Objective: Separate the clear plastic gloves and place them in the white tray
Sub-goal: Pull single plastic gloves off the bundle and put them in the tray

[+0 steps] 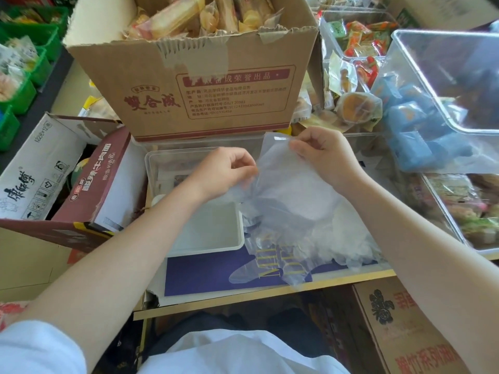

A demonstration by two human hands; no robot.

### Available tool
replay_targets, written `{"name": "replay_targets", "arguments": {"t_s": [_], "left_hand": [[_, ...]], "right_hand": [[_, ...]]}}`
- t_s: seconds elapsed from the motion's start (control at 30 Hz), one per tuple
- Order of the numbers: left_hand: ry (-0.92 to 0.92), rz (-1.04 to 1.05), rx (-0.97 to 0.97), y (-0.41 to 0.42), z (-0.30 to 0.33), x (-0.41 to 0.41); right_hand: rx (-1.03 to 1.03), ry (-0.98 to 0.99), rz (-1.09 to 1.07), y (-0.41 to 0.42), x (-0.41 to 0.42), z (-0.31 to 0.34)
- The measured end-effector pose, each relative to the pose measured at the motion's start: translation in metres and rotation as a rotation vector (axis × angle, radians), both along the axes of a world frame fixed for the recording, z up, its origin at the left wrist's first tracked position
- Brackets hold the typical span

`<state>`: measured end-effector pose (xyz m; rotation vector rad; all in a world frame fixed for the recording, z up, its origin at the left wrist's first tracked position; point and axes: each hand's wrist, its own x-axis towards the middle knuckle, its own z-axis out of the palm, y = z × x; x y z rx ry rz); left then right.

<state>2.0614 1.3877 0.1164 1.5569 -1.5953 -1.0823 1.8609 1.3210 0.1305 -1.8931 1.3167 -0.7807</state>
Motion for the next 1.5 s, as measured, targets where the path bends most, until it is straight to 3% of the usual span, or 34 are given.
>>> {"name": "replay_targets", "arguments": {"t_s": [0.1, 0.27, 0.33, 0.43, 0.57, 0.7, 0.87, 0.97, 1.03, 1.1, 1.17, 1.27, 1.5], "left_hand": [[0.044, 0.046, 0.018, 0.009, -0.015, -0.007], [0.121, 0.312, 0.143, 0.021, -0.045, -0.009], [0.218, 0.401, 0.223, 0.022, -0.048, -0.022], [0.321, 0.55, 0.256, 0.025, -0.048, -0.044], [0.223, 0.692, 0.233, 0.04, -0.046, -0.06], [0.399, 0.665, 0.269, 0.081, -0.028, -0.071], [0.738, 0.647, 0.216, 0.125, -0.012, -0.078], [0.42, 0.733, 0.29, 0.139, -0.035, -0.065], [0.185, 0.747, 0.3, 0.15, -0.051, -0.052], [0.052, 0.715, 0.316, 0.159, -0.062, -0.043], [-0.02, 0.668, 0.328, 0.164, -0.067, -0.037], [-0.177, 0.577, 0.322, 0.169, -0.073, -0.024], [-0.397, 0.554, 0.298, 0.165, -0.094, 0.029]], "right_hand": [[0.063, 0.056, -0.032, -0.007, -0.028, -0.008], [0.008, 0.252, -0.33, -0.02, -0.095, -0.038], [0.034, 0.287, -0.356, -0.02, -0.113, -0.05], [0.063, 0.295, -0.215, -0.015, -0.126, -0.059], [0.18, 0.108, 0.008, -0.009, -0.121, -0.056], [0.343, -0.071, 0.214, -0.007, -0.104, -0.049], [0.414, -0.107, 0.363, -0.008, -0.081, -0.054], [0.448, -0.024, 0.336, -0.006, -0.073, -0.068], [0.36, 0.208, 0.362, 0.003, -0.068, -0.078], [0.261, 0.443, 0.463, 0.015, -0.059, -0.091], [0.266, 0.558, 0.536, 0.027, -0.042, -0.102], [0.423, 0.46, 0.439, 0.039, -0.003, -0.113], [0.5, 0.461, 0.256, 0.041, 0.075, -0.143]]}}
